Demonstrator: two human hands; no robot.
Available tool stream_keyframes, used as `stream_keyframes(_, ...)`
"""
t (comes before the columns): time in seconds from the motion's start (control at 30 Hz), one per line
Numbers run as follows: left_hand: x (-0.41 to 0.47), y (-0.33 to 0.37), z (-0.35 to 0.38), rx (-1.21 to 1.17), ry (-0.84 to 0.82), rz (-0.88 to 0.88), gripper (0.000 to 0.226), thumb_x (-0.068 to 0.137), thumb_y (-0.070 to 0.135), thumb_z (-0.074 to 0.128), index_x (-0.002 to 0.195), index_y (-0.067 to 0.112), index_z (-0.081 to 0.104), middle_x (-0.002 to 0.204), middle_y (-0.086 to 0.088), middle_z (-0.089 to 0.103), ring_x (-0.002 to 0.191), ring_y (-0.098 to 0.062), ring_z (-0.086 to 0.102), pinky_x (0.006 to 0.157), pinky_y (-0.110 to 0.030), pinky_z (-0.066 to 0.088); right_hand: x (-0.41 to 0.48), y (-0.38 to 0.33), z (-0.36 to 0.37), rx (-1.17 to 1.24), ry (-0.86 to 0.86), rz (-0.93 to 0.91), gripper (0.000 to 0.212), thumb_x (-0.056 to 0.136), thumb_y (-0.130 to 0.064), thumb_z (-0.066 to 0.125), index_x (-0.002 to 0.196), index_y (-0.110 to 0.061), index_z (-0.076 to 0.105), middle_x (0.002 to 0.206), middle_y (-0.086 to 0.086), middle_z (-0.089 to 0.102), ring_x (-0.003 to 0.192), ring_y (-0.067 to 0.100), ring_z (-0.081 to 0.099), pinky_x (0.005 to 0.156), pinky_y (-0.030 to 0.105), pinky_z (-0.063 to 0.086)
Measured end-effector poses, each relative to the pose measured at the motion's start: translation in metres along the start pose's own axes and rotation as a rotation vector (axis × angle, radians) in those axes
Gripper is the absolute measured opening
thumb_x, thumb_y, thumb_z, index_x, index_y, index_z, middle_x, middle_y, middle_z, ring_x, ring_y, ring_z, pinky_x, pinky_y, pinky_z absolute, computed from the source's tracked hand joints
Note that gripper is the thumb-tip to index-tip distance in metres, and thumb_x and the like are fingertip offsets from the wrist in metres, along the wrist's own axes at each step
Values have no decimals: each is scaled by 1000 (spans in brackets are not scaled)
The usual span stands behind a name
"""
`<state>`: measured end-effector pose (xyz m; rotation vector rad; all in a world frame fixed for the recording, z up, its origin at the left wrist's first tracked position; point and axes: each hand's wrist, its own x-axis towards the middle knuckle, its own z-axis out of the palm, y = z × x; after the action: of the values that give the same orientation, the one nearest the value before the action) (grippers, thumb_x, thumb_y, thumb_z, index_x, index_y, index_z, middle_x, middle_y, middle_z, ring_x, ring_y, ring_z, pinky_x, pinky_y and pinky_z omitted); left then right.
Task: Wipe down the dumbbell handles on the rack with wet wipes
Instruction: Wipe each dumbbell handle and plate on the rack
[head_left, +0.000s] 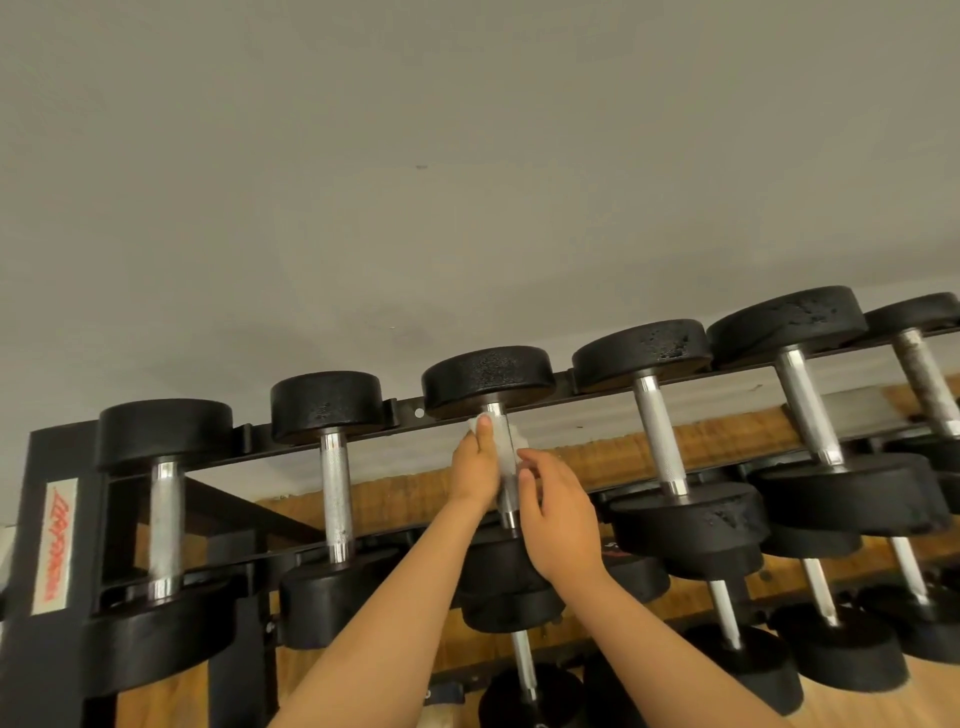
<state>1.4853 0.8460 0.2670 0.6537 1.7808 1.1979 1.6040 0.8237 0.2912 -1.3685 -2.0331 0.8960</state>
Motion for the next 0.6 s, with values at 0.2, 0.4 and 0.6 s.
stream_keyframes(0.2, 4, 6, -7, 77, -170, -34, 48, 105, 45, 30, 137, 11, 43, 128, -6, 54, 117, -20, 52, 106, -36, 42, -1, 2, 1, -1, 15, -10, 33, 104, -25, 39, 130, -17, 57, 124, -5, 62, 111, 3, 54, 87, 10, 37)
stream_keyframes(0.4, -3, 8, -4, 151, -135, -18, 49, 106, 43, 26, 144, 12, 36, 135, -9, 50, 118, -19, 49, 104, -33, 39, -3, 0, 0, 9, 34, -3, 33, 104, -25, 38, 130, -18, 57, 123, -3, 62, 112, 6, 56, 89, 15, 40)
stream_keyframes(0.6, -22, -16, -30, 438, -452, -84, 58, 101, 53, 34, 148, 20, 33, 142, -8, 51, 125, -26, 51, 109, -44, 40, -5, -3, -3, -11, 98, 18, 31, 104, -23, 41, 125, -15, 61, 117, -1, 65, 109, 10, 57, 85, 17, 39)
